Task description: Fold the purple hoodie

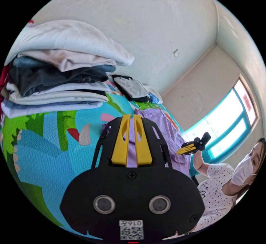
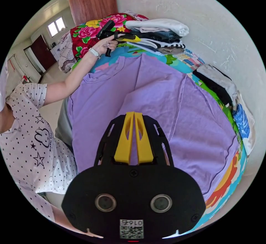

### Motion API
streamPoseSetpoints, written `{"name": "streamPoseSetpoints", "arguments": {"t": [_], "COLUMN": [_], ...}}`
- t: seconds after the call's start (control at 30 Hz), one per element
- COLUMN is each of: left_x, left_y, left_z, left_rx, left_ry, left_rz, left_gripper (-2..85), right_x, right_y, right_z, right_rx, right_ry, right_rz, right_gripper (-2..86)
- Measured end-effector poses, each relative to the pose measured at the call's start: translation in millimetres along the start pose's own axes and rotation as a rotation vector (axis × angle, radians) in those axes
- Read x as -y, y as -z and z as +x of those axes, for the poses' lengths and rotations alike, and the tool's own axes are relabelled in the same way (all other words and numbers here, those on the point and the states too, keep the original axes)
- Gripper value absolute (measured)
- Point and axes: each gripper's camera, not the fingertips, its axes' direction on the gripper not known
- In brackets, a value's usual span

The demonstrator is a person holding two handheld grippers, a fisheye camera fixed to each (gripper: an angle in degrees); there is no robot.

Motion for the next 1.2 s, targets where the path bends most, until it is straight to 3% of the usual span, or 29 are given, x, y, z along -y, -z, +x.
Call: {"name": "streamPoseSetpoints", "arguments": {"t": [0.13,0.23,0.37,0.53,0.7,0.83,1.03,1.2], "left_x": [7,6,6,7,8,9,3,2], "left_y": [-51,-85,-87,-88,-88,-71,-23,-36], "left_z": [12,9,10,10,11,18,7,-18], "left_rx": [0.061,0.264,0.237,0.219,0.214,0.234,0.417,0.307], "left_ry": [-0.041,-0.007,-0.011,0.002,0.018,0.010,0.092,0.151], "left_rz": [-0.181,-0.341,-0.320,-0.315,-0.309,-0.270,-0.064,-0.186], "left_gripper": [-0.8,-0.9,-1.0,-1.0,-0.8,-0.2,8.0,10.8], "right_x": [-45,-65,-87,-117,-131,-131,-155,-187], "right_y": [-3,5,26,37,66,135,181,157], "right_z": [-43,-72,-96,-92,-79,12,232,350], "right_rx": [-0.159,-0.305,-0.402,-0.343,-0.301,-0.414,-0.293,-0.243], "right_ry": [-0.067,-0.101,-0.164,-0.216,-0.081,-0.224,-0.621,-0.869], "right_rz": [0.010,0.017,-0.049,-0.052,-0.053,0.163,0.311,0.278], "right_gripper": [-0.3,-0.4,-0.4,-0.3,0.3,5.3,16.9,16.8]}}
